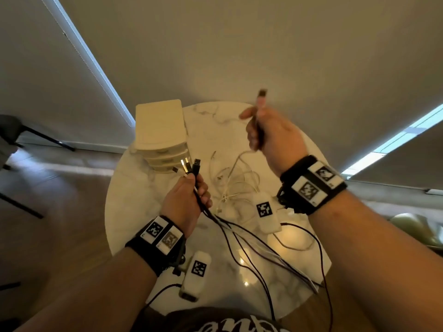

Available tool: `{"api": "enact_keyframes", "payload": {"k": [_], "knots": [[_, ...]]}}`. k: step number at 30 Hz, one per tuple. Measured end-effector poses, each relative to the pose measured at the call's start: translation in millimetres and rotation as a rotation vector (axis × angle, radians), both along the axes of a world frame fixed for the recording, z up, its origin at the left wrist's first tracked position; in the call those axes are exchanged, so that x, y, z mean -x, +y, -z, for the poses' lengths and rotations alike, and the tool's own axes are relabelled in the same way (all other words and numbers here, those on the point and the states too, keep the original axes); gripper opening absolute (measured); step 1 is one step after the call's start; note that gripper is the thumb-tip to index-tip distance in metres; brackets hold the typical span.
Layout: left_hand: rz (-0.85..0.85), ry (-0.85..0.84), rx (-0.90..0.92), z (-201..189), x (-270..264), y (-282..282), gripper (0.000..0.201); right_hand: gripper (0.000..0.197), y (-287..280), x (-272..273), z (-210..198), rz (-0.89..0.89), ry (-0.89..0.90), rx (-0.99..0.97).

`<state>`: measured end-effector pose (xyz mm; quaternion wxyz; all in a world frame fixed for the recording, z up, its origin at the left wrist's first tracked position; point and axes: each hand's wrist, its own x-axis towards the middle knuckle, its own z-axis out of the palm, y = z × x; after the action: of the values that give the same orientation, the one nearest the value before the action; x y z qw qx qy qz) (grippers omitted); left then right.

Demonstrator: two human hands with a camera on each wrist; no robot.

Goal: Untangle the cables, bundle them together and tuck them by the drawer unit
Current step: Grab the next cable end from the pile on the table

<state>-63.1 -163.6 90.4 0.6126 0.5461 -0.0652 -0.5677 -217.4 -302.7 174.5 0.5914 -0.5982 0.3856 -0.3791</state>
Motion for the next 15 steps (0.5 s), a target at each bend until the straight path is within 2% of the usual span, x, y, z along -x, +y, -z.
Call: {"api": "enact_keyframes", "payload": {"k": [1,2,3,7,11,15], "knots": [[-0.001,-0.005,0.015,-2.9,2.2,-0.1,0.030,0.037,0.3,2.6,-10.1,-0.004,-0.128,0.020],[-0.005,-0.002,0.028,-6.5,4.6,-0.8,0.029,0.033,3.0,4.8,-17.9,-0.014,-0.170,0.047],[-0.010,0.011,0.044,-9.5,7.4,-1.7,0.028,0.030,8.9,6.0,-21.8,-0.032,-0.127,0.067],[0.005,0.038,0.103,-18.9,18.5,-3.3,0.024,0.019,40.7,7.6,-0.5,-0.188,0.272,-0.009],[0.020,-0.019,0.085,-21.2,25.7,-4.8,0.025,0.020,63.4,3.5,14.2,-0.196,0.288,-0.129],[-0.013,0.012,0.006,-24.8,34.2,-6.9,0.026,0.022,79.0,1.5,21.8,-0.214,0.373,-0.050]]}}
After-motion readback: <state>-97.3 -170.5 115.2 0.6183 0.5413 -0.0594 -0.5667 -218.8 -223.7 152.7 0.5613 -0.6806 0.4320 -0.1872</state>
